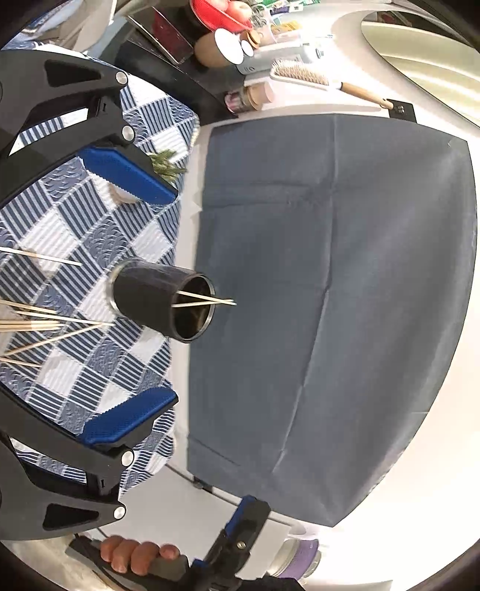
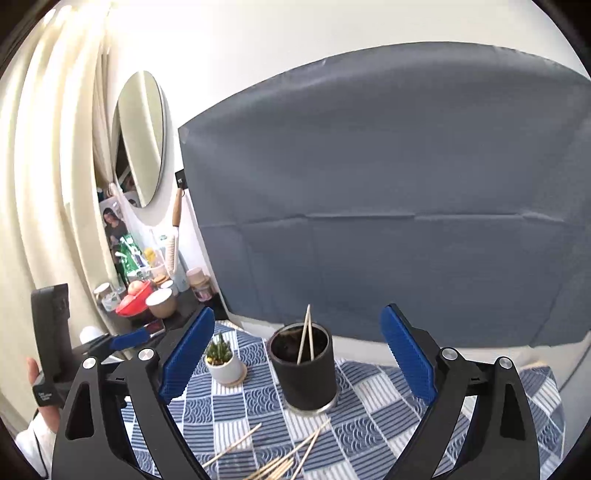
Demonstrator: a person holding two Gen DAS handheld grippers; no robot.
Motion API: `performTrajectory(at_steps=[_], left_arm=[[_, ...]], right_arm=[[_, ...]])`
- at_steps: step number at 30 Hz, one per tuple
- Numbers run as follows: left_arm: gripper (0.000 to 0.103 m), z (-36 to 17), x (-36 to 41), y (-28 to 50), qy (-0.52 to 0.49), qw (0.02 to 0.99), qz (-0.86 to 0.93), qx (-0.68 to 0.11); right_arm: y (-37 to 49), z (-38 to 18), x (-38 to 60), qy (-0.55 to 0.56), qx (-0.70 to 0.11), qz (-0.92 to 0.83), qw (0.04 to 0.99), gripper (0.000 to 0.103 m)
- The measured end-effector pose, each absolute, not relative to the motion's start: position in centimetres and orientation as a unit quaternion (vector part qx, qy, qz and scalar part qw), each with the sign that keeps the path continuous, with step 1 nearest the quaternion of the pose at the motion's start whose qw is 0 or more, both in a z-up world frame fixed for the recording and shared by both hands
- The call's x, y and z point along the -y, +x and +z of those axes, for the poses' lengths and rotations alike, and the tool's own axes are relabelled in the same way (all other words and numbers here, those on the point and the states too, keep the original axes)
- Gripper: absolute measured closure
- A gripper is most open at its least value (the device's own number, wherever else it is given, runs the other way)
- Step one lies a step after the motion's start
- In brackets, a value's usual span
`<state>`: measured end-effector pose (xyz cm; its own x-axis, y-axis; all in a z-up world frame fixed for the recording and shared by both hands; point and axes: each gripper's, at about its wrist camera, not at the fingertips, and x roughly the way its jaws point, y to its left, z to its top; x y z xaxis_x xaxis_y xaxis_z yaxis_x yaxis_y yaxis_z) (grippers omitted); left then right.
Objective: Organize utensils
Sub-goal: 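Lower both tools to the remaining sticks and grasp one stick with each gripper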
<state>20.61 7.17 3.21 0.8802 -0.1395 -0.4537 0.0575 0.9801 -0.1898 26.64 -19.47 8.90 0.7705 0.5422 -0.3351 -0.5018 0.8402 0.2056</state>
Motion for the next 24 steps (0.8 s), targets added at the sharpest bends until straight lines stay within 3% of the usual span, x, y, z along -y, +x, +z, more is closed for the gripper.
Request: performTrajectory(at_steps=[11,24], left_arm=[[0.006,0.2,-8.2,15.4,-0.080,0.955,-0.046,-0.283],[0.006,-5.1,-10.1,16.7,-0.076,0.921,-0.043,-0.379]], right_arm=[[20.4,7.2,19.8,0.036,-0.221,0.251,0.942,0.015],[19.8,0.6,18.5,0.036,-0.310,0.208,0.927,0.015]])
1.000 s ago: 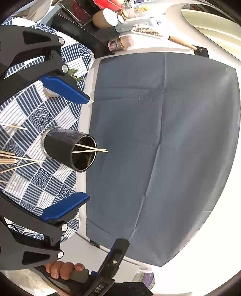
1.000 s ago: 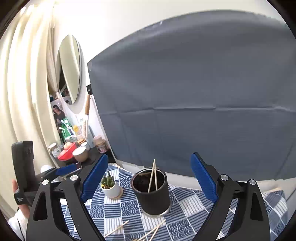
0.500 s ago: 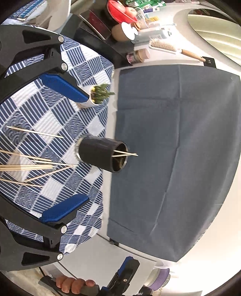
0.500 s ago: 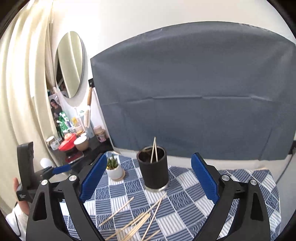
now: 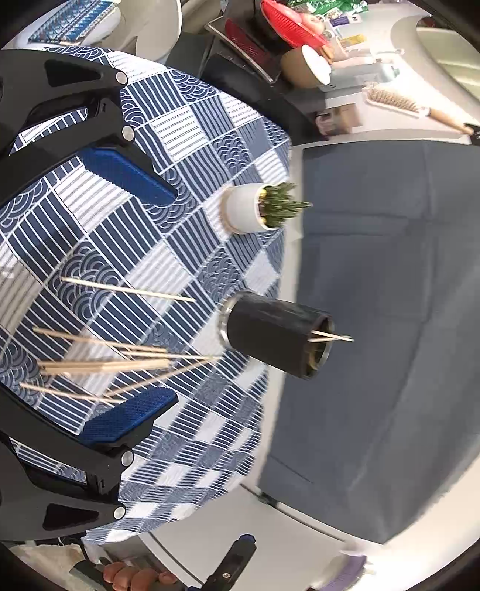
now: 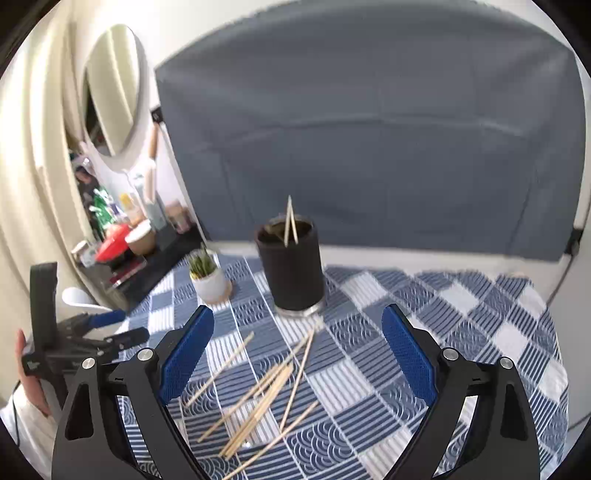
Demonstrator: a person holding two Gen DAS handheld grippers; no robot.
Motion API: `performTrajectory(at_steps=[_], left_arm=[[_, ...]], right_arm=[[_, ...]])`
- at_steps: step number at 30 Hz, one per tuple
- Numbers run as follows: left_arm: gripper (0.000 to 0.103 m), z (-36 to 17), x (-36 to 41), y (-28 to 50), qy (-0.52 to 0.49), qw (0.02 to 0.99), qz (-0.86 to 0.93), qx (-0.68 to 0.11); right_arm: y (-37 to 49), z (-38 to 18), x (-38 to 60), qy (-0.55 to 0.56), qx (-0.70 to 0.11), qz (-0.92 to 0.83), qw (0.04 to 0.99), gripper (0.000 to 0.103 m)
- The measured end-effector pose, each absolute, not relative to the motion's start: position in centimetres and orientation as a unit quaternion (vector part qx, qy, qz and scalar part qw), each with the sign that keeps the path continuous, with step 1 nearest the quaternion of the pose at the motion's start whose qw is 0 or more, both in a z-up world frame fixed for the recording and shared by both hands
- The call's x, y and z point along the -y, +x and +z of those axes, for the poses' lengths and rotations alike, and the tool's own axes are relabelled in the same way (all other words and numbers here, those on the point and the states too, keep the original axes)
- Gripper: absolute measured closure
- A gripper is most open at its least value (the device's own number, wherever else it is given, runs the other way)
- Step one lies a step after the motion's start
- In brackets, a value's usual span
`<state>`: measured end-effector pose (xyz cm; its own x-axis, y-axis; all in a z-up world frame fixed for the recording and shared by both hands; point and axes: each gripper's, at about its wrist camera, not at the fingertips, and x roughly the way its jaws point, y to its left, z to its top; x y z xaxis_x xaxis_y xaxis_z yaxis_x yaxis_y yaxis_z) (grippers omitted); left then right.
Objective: Organize utensils
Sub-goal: 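Lower both tools to the remaining sticks and grasp one stick with each gripper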
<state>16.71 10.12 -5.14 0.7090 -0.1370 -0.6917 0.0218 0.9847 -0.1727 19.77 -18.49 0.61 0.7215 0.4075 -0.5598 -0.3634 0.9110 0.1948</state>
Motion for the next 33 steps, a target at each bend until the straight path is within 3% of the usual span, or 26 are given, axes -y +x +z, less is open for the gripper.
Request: performTrajectory(at_steps=[14,33], left_arm=[[0.006,-11.5,-10.5,23.1,-0.021,0.862,-0.128,-0.490],[0.006,-17.7,-9.6,26.6,0.026,0.814,-0.173,-0.554]], right_arm=[[20.2,-9.6,15.3,0.046,-0.449,0.097,0.887,0.015],[17.4,-19.2,14.2,0.102,-0.533,0.001,0.840,0.015]])
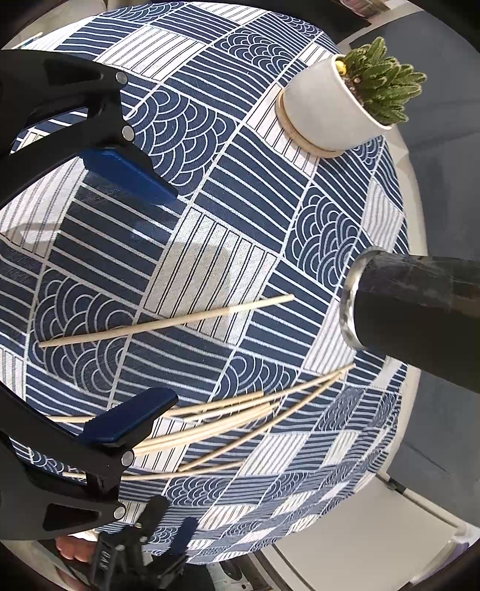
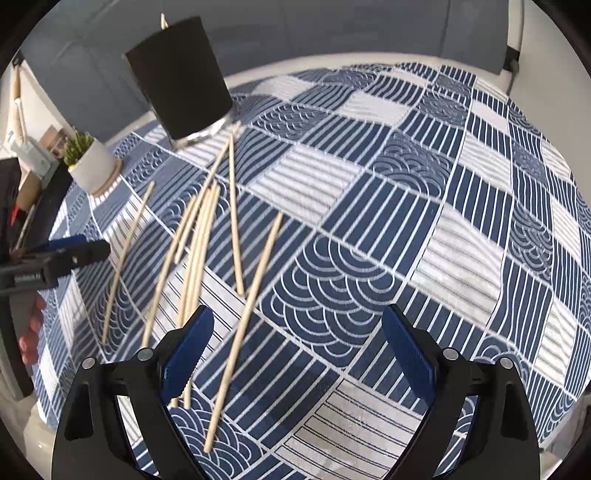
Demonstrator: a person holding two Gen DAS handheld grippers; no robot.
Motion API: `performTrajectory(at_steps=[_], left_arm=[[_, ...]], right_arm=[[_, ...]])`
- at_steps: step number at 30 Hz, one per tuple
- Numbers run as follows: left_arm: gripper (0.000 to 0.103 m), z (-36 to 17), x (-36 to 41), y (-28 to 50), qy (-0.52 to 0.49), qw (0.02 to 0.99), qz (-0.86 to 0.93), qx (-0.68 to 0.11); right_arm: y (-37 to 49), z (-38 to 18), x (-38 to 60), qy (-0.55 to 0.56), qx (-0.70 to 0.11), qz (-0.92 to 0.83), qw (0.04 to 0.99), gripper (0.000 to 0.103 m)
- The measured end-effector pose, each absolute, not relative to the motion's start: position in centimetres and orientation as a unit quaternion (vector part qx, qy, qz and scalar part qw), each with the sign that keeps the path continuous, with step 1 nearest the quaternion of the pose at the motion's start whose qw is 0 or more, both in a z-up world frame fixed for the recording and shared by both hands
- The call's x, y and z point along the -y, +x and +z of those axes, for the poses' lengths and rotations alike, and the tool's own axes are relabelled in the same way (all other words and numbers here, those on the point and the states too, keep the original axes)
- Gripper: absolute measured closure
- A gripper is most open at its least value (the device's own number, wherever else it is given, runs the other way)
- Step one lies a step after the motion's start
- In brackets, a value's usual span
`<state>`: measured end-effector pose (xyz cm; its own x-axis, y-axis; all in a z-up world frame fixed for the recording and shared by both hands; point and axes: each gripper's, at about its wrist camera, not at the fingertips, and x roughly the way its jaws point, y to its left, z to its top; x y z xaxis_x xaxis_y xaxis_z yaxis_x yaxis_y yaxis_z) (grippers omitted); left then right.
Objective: Organize utensils
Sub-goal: 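Lower both tools to the remaining sticks and grasp one stick with each gripper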
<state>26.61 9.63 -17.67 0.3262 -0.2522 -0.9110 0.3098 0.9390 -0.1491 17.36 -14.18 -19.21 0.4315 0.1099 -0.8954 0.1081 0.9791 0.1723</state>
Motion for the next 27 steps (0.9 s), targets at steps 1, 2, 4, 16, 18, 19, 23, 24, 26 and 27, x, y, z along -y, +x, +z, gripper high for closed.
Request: performTrajectory(at_steps=[1,2,4,16,18,19,23,24,26,27], left_arm=[[0.006,-17.9,-9.6,26.8,0.025,0.814,-0.169,-0.556],[0.006,-18.1,-9.6,26.9,0.024,0.813,-0.167,-0.557],[0.006,-18.4,-9.3,27.2,0.028,0.813,-0.162,-0.559],[0.005,-20.0,-8.0,28.1,0.100,0.809,-0.122,-0.566],[0.005,-20.0,-8.1,28.3,0.094,0.810,-0.113,-0.567],[0.005,-20.0,-8.1,28.3,0.092,0.811,-0.111,-0.567],[0.007,-20.0,-8.5,28.1,0.087,0.817,-0.106,-0.560],[0.008,-19.9,-8.8,28.0,0.085,0.818,-0.103,-0.559],[0.012,-19.8,-9.0,27.8,0.082,0.820,-0.100,-0.558],[0.016,-19.7,-9.2,27.7,0.081,0.820,-0.098,-0.558]], right_arm=[[17.4,-19.3,14.1,0.103,-0.534,0.000,0.839,0.015],[17.4,-19.5,13.9,0.102,-0.536,0.000,0.838,0.015],[17.5,-19.8,13.6,0.095,-0.539,-0.001,0.837,0.015],[18.7,-20.7,12.5,0.045,-0.576,-0.027,0.815,0.016],[18.7,-20.4,13.0,0.052,-0.576,-0.039,0.815,0.026],[18.7,-20.3,13.2,0.055,-0.577,-0.044,0.814,0.029],[18.7,-19.8,14.6,0.071,-0.584,-0.068,0.806,0.065],[18.7,-19.7,14.7,0.072,-0.586,-0.071,0.804,0.080],[18.7,-19.7,15.0,0.065,-0.595,-0.075,0.798,0.097],[18.8,-19.7,15.0,0.062,-0.597,-0.075,0.797,0.098]])
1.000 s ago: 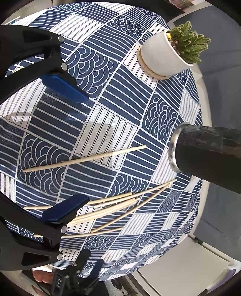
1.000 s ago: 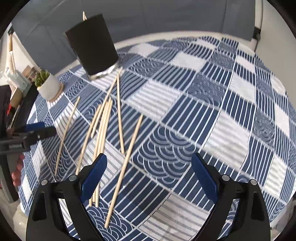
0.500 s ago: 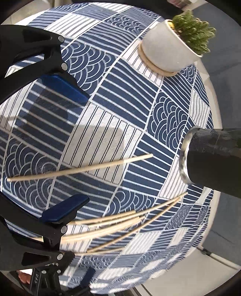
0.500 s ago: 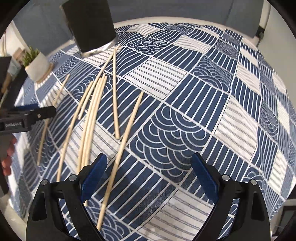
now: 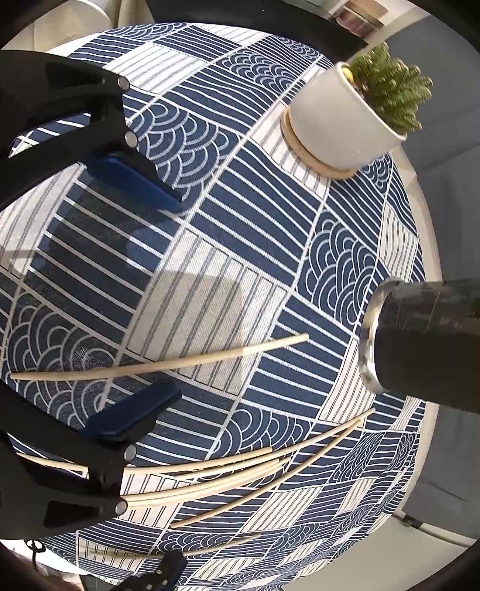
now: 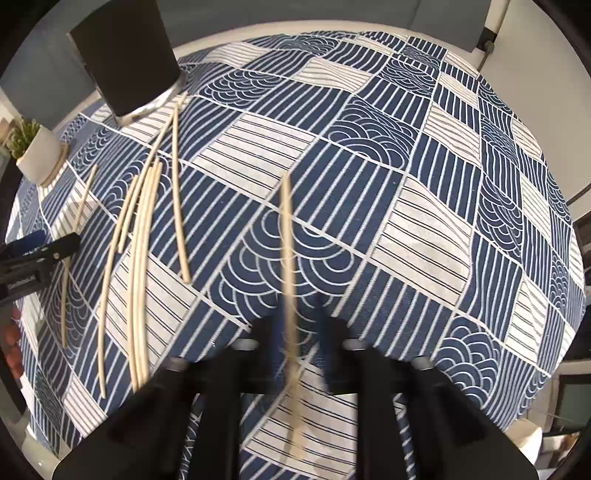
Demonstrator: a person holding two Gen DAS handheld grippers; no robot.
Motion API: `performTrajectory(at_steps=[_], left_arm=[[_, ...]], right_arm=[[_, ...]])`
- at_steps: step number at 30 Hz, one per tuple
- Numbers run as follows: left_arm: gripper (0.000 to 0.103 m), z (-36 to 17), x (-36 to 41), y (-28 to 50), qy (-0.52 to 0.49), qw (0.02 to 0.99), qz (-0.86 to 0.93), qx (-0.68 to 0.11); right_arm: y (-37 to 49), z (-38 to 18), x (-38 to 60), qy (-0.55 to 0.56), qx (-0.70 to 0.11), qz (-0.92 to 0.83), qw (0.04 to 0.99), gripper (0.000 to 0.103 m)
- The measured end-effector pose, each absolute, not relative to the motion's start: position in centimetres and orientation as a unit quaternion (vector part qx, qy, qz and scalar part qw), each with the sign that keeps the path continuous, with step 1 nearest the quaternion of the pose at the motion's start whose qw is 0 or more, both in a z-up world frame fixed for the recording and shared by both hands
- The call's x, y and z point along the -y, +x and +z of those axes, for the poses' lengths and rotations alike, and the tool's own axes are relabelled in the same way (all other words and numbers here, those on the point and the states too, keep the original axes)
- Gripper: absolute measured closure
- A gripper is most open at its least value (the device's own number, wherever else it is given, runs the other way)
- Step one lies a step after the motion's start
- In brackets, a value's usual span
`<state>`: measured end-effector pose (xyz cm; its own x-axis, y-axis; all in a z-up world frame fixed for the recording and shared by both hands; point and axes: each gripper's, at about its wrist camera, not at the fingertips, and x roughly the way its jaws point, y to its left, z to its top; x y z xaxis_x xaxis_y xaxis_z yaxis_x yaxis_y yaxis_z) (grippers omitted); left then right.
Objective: Organize utensils
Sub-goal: 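Lower both tools to the remaining sticks and grasp one stick with each gripper, then lift the held sticks with both grippers and carry them over the black cup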
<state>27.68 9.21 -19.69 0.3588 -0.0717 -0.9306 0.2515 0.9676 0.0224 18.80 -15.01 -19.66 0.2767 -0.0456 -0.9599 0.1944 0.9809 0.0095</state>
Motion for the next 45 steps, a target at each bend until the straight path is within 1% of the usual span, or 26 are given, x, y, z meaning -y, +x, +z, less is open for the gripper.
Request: performTrajectory(at_steps=[1,2,3,4,5,6,7,8,9,10,12,15,20,28,39,45], left_arm=[[0.018,-19.6,-9.5,27.4,0.080,0.821,-0.098,-0.557],[0.026,-19.4,-9.8,27.4,0.078,0.821,-0.096,-0.557],[0.036,-19.3,-10.3,27.3,0.076,0.822,-0.094,-0.557],[0.042,-19.1,-10.7,27.3,0.074,0.822,-0.091,-0.557],[0.055,-19.0,-11.1,27.3,0.071,0.824,-0.086,-0.556],[0.063,-18.9,-11.7,27.3,0.066,0.825,-0.085,-0.555],[0.069,-18.9,-12.2,27.3,0.063,0.825,-0.087,-0.554],[0.078,-18.9,-12.4,27.2,0.066,0.826,-0.084,-0.553],[0.082,-18.9,-12.8,27.0,0.062,0.825,-0.081,-0.555],[0.085,-18.8,-13.3,27.0,0.054,0.825,-0.080,-0.557],[0.094,-18.8,-14.1,26.8,0.047,0.823,-0.076,-0.561],[0.098,-18.8,-15.1,26.5,0.032,0.818,-0.072,-0.570],[0.098,-18.6,-17.6,25.7,-0.004,0.810,-0.069,-0.583],[0.098,-18.1,-20.5,23.9,-0.010,0.815,-0.035,-0.578],[0.098,-15.5,-24.1,22.5,-0.023,0.822,0.011,-0.569],[0.098,-13.1,-25.2,22.3,-0.043,0.828,0.049,-0.556]], right_arm=[[18.8,-19.7,15.1,0.062,-0.599,-0.072,0.795,0.098],[18.8,-19.7,15.2,0.063,-0.600,-0.072,0.794,0.098],[18.8,-19.7,15.5,0.062,-0.602,-0.075,0.793,0.098],[18.9,-19.7,15.8,0.062,-0.603,-0.080,0.791,0.098],[18.9,-19.7,16.1,0.064,-0.604,-0.084,0.790,0.098],[18.9,-19.7,16.6,0.071,-0.604,-0.086,0.789,0.098],[18.9,-19.6,17.0,0.074,-0.605,-0.088,0.788,0.098],[18.8,-19.6,17.3,0.073,-0.606,-0.091,0.787,0.098],[18.9,-19.6,17.6,0.072,-0.607,-0.095,0.786,0.098],[18.9,-19.6,18.1,0.076,-0.609,-0.101,0.783,0.098],[18.9,-19.6,18.9,0.085,-0.612,-0.108,0.779,0.098],[18.7,-19.5,20.0,0.088,-0.614,-0.120,0.775,0.098],[17.7,-18.9,20.9,0.084,-0.608,-0.125,0.780,0.098],[16.9,-17.6,22.0,0.074,-0.594,-0.132,0.790,0.098],[17.5,-14.3,23.7,0.064,-0.576,-0.134,0.804,0.098],[19.2,-12.4,24.7,0.050,-0.568,-0.113,0.814,0.098]])
